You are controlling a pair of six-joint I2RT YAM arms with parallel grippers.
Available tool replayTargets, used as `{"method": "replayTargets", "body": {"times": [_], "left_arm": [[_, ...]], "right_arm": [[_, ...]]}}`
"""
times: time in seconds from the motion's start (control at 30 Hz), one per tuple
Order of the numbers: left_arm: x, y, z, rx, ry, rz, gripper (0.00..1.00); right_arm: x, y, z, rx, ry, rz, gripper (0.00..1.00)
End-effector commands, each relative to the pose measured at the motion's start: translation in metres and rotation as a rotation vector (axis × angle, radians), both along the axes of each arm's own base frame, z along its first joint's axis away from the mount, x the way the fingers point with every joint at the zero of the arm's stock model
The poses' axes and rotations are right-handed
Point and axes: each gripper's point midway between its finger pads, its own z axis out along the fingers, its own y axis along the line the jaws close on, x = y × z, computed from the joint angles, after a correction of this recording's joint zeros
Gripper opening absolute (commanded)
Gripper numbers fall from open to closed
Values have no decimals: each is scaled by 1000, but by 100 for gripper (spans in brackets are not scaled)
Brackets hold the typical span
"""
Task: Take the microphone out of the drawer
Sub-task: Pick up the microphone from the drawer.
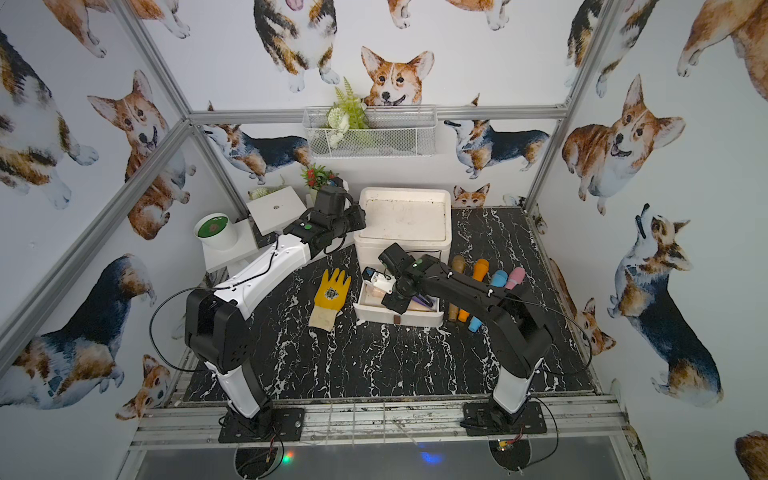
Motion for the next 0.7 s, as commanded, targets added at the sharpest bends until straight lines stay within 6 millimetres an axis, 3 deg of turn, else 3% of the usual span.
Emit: {"method": "replayTargets", "body": {"times": [0.0, 0.13, 0.4, 0.67], "left_arm": [[-46, 11, -68, 74, 320, -17, 14], [-46, 12, -66, 74, 319, -15, 14], [-46, 12, -66, 74, 321, -14, 14], [-45, 11, -68, 70, 328, -14, 14]], "right_arm": [[-4, 7, -7, 4, 50, 8, 53], [3, 9, -17, -15, 40, 7, 49], [24, 0, -34, -93, -54, -36, 53], [23, -3, -54, -154, -46, 6, 52]]}}
